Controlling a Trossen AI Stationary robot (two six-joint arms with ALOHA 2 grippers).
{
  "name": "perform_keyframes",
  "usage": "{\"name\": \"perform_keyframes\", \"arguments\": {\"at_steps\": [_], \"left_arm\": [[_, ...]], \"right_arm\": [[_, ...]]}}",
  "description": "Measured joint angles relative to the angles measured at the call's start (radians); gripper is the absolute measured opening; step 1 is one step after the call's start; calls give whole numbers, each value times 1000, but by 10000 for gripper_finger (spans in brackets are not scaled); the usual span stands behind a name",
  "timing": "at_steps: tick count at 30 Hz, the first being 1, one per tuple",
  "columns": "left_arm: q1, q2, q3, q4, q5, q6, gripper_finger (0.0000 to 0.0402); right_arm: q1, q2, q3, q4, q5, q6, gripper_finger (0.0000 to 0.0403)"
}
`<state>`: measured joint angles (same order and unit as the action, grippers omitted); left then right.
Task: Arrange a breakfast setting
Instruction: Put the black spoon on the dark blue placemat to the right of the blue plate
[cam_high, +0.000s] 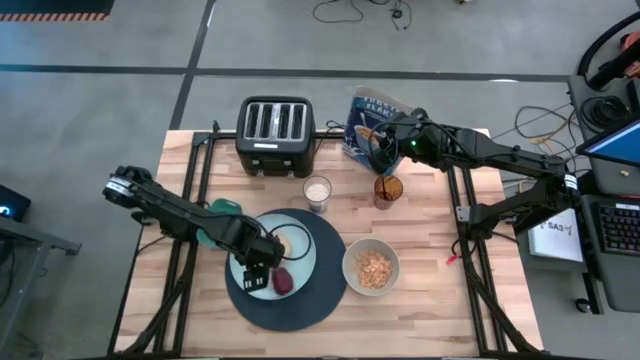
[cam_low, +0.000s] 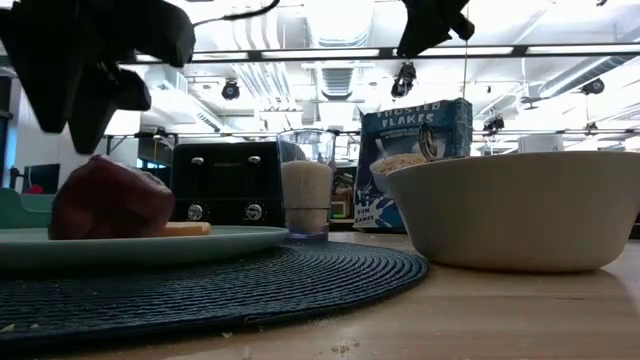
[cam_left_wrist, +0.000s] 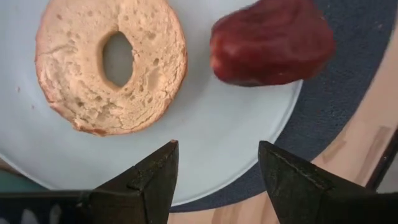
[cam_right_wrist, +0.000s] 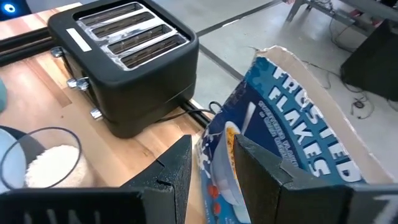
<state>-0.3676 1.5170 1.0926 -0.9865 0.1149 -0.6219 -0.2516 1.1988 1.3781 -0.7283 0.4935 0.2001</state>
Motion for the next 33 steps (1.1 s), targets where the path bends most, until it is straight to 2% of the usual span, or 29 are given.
{"name": "perform_keyframes", "arguments": {"at_steps": [4, 12, 20, 23, 26, 33], "left_arm": [[2, -30, 23, -23, -30, 1, 203], [47, -152, 45, -58, -126, -8, 193], [210, -328, 46, -45, -264, 54, 168], [296, -389, 46, -21, -298, 91, 160], [380, -436, 46, 18, -339, 121, 154], [489, -480, 46, 127, -516, 201, 146]], "right_arm": [[0, 0, 0, 0, -18, 27, 109], [0, 0, 0, 0, -137, 150, 109], [-1, 0, 27, -20, -235, 285, 109], [-1, 0, 49, -89, -262, 376, 109], [-16, 0, 75, -235, -303, 494, 109], [-23, 8, 65, -430, -320, 689, 136]]}}
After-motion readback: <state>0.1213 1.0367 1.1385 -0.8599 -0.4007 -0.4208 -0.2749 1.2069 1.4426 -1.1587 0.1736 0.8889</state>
